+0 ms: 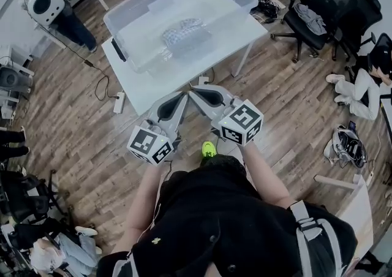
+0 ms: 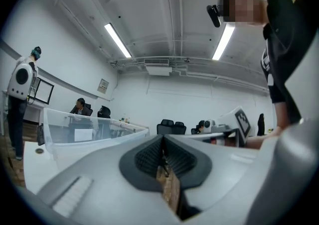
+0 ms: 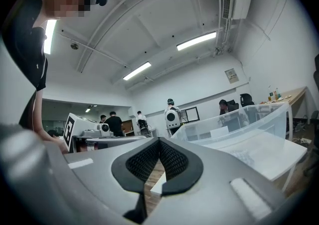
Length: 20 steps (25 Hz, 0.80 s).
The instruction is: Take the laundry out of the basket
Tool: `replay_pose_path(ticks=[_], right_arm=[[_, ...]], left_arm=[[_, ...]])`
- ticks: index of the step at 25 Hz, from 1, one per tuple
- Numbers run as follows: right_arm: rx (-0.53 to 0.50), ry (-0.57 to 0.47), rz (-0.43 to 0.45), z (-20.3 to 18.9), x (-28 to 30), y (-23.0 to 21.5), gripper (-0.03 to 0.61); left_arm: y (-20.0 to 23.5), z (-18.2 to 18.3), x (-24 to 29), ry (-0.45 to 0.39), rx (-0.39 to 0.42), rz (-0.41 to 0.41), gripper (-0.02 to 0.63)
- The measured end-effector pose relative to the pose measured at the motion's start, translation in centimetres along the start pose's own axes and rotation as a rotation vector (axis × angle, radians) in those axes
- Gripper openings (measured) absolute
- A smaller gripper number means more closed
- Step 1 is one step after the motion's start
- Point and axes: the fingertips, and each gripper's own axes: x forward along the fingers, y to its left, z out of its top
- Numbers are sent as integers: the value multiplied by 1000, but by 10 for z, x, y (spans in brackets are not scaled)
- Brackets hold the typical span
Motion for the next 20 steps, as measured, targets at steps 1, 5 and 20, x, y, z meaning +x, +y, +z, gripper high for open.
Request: replay_pose_path(ticks=[1,5,20], right_arm=[[-2,2,9,1,2,-5,0],[-14,6,35,7,9,-23,0],[-20,2,51,23,32,-83,0]], left_arm=[[4,0,5,-1,0,8,6],[15,1,22,-7,0,34,6],[51,10,76,-2,21,48,6]])
